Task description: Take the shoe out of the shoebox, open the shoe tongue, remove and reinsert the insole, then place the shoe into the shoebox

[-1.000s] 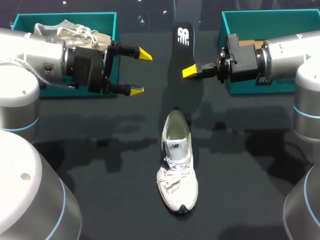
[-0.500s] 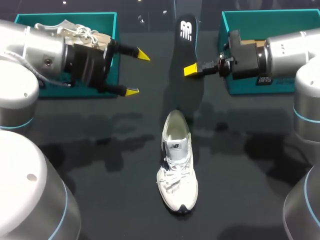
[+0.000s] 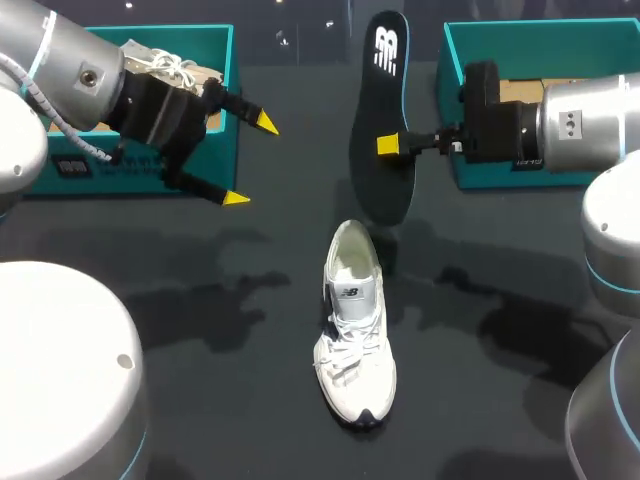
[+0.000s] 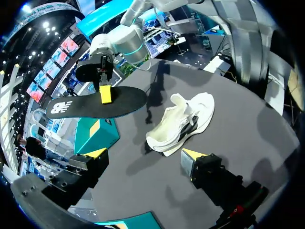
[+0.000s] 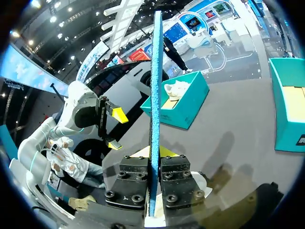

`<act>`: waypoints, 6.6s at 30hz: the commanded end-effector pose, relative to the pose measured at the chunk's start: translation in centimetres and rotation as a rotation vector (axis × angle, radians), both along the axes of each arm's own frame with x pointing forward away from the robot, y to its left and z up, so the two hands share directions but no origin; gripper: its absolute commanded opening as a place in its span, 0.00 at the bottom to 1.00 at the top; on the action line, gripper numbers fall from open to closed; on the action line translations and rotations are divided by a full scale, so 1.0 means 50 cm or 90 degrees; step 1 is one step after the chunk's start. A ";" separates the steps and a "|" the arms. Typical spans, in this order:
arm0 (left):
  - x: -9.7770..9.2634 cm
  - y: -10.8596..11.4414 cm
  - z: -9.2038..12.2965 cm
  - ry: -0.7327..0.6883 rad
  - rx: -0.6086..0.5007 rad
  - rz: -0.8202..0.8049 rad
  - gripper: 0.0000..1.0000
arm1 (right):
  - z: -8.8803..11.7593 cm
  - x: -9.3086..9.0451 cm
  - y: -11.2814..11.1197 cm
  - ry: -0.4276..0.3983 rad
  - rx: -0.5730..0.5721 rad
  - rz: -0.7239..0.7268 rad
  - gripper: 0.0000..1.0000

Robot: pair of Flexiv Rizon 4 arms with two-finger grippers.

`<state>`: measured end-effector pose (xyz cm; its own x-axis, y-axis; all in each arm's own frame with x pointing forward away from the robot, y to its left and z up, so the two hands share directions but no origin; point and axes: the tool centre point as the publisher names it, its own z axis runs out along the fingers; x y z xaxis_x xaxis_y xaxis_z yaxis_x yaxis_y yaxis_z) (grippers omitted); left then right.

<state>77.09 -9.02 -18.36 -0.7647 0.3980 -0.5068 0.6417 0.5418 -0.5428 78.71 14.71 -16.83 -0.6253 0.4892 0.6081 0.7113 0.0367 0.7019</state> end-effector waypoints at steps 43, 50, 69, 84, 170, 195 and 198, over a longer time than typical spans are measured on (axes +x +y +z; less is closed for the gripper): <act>-0.047 -0.031 -0.222 0.205 0.226 0.278 1.00 | -0.105 0.001 0.068 -0.097 0.069 0.156 0.00; -0.047 -0.040 -0.233 0.210 0.236 0.282 1.00 | -0.112 0.001 0.070 -0.099 0.079 0.163 0.00; -0.044 -0.080 -0.295 0.225 0.260 0.294 1.00 | -0.150 0.001 0.099 -0.122 0.160 0.215 0.00; -0.045 -0.113 -0.316 0.236 0.280 0.279 1.00 | -0.161 0.000 0.100 -0.128 0.180 0.216 0.00; -0.048 -0.127 -0.338 0.246 0.294 0.280 1.00 | -0.220 -0.013 0.110 -0.025 0.147 0.217 0.00; -0.048 -0.127 -0.338 0.246 0.294 0.280 1.00 | -0.244 -0.024 0.102 0.008 0.144 0.201 0.00; -0.048 -0.127 -0.338 0.246 0.294 0.280 1.00 | -0.248 -0.029 0.102 -0.001 0.144 0.201 0.00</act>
